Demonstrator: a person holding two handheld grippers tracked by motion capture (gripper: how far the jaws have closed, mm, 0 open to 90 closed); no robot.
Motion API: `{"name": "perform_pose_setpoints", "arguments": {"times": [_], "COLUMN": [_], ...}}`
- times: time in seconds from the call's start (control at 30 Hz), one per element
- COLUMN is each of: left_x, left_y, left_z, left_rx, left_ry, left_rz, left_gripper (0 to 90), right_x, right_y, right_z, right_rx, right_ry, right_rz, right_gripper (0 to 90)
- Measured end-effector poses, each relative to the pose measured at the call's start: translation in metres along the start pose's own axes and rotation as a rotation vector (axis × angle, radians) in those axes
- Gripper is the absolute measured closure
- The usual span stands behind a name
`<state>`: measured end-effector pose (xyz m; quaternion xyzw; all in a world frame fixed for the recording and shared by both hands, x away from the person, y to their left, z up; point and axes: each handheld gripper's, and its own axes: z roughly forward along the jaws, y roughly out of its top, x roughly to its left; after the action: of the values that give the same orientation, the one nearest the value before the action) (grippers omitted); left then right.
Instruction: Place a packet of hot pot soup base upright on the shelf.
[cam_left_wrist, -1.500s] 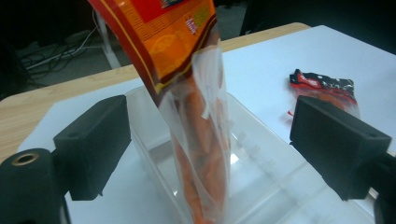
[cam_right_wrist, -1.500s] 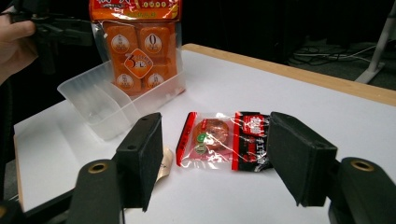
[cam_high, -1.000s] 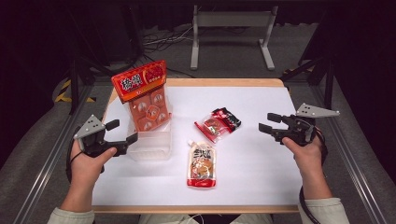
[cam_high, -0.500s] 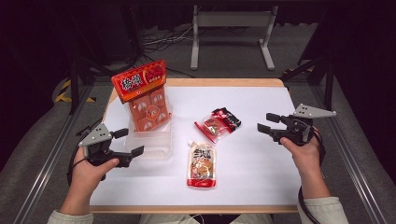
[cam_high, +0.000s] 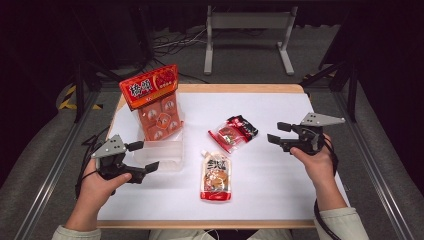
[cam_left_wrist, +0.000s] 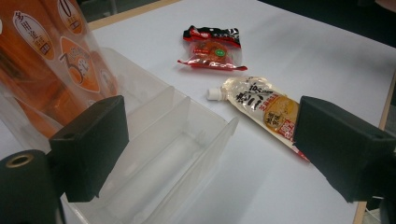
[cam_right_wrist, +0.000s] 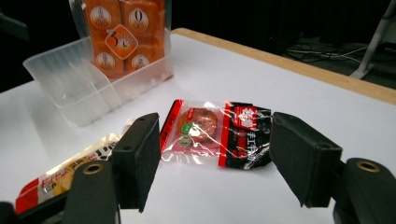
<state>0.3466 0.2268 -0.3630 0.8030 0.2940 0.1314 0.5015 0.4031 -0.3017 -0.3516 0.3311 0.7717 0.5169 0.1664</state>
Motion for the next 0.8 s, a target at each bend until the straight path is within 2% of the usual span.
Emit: {"name": "perform_pose_setpoints", "arguments": {"times": [0.17, 0.3, 0.5, 0.67, 0.8], "left_x": [-0.003, -0.004, -0.004, -0.005, -0.006], "left_y": [-0.001, -0.002, -0.004, -0.008, -0.011], "left_z": [0.0, 0.001, 0.004, 0.006, 0.008], "left_rx": [0.005, 0.011, 0.025, 0.037, 0.052], "left_ry": [-0.004, -0.006, -0.01, -0.017, -0.007], "left_rz": [0.001, -0.001, -0.001, -0.005, -0.006], "left_gripper": [11.0, 11.0, 11.0, 10.9, 10.9], "right_x": [-0.002, -0.003, -0.009, -0.019, -0.028], "right_y": [-0.006, -0.008, -0.007, -0.007, -0.008], "right_z": [0.018, 0.035, 0.057, 0.072, 0.084], "right_rx": [0.039, 0.067, 0.097, 0.131, 0.14], "right_ry": [0.004, 0.005, 0.019, -0.008, -0.035], "right_rz": [-0.003, -0.027, -0.012, 0.005, 0.019], "right_gripper": [33.7, 33.4, 33.4, 35.2, 37.1]}}
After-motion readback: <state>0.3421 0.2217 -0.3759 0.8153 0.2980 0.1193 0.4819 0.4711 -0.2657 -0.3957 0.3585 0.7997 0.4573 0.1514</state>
